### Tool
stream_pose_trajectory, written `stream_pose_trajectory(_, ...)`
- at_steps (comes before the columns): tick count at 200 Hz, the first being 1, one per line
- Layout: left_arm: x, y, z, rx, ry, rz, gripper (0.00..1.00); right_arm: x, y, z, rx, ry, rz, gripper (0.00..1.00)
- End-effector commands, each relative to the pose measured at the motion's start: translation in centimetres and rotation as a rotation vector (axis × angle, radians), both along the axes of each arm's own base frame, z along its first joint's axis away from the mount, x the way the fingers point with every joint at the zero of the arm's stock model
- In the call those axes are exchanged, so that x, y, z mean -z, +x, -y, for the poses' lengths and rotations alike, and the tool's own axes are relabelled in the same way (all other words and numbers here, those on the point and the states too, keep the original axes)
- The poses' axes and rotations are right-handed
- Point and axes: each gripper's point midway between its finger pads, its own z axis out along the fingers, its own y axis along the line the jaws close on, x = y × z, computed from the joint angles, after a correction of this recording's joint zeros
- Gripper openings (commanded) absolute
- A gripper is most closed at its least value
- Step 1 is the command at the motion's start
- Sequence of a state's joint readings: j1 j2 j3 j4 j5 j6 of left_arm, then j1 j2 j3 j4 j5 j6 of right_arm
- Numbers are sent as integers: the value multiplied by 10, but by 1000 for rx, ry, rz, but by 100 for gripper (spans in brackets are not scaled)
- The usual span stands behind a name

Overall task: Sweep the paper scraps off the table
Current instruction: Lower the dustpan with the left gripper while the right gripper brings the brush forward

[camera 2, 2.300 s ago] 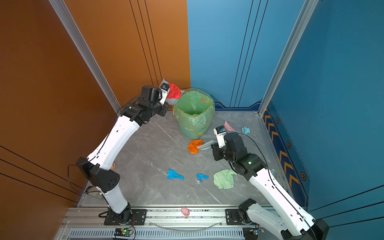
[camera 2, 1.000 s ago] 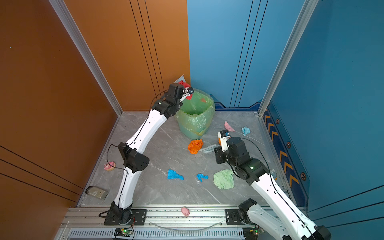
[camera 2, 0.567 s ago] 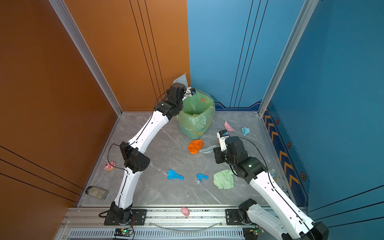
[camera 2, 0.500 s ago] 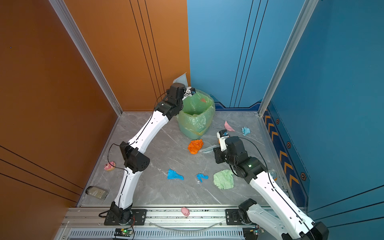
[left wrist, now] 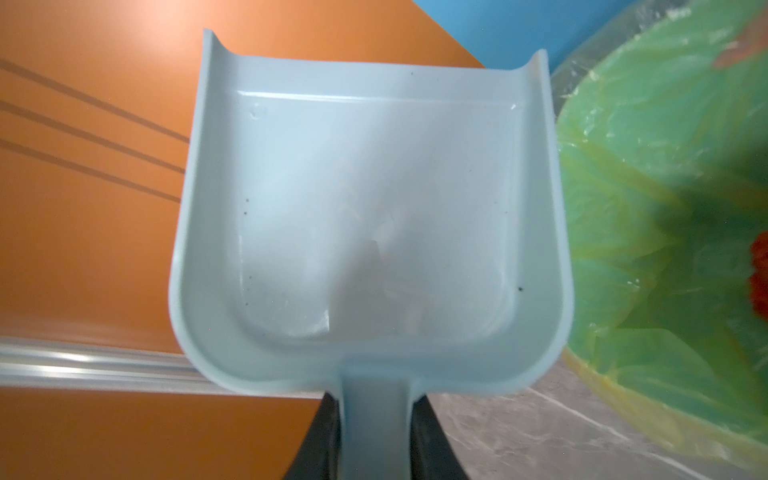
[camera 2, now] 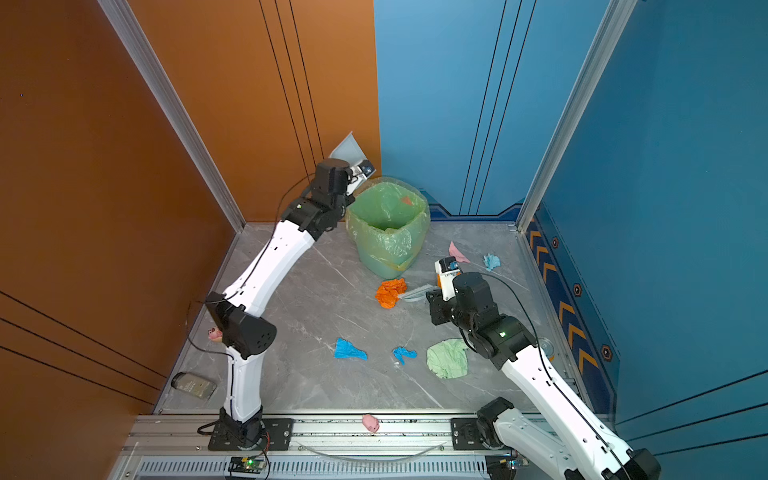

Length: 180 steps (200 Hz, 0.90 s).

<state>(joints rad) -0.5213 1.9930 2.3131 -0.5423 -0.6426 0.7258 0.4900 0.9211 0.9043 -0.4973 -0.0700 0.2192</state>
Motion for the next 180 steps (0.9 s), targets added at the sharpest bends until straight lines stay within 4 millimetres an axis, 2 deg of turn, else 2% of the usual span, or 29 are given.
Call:
stream_pose_trajectory(1, -11, -21, -13, 7, -265, 11, 0, -9, 0, -11, -63, -1, -2, 0)
stream_pose_trajectory(39, 13, -55, -28, 4, -409, -58, 0, 0, -7, -36, -206, -14, -80, 0)
stream_pose_trajectory(67, 39, -84, -41, -25, -482, -113, 0, 10, -27, -66, -417, -49, -94, 0)
stream_pose_trajectory(94, 73, -112, -59, -69, -559, -175, 0, 25, -46, -95, -590, -57, -98, 0)
stream_pose_trajectory(124, 110, -141, -87, -148, -675, -224, 0, 49, -56, -118, -696, -89, -154, 0)
stream_pose_trajectory(126, 114, -144, -89, -153, -687, -230, 0, 50, -63, -125, -728, -93, -150, 0)
stream_pose_trajectory(141, 133, -155, -100, -180, -742, -264, 0, 61, -73, -142, -807, -103, -145, 0)
stream_pose_trajectory(163, 156, -171, -106, -205, -782, -312, 0, 71, -87, -164, -910, -115, -95, 0)
stream_pose_trajectory(180, 172, -182, -108, -222, -810, -352, 0, 77, -90, -175, -946, -138, -63, 0)
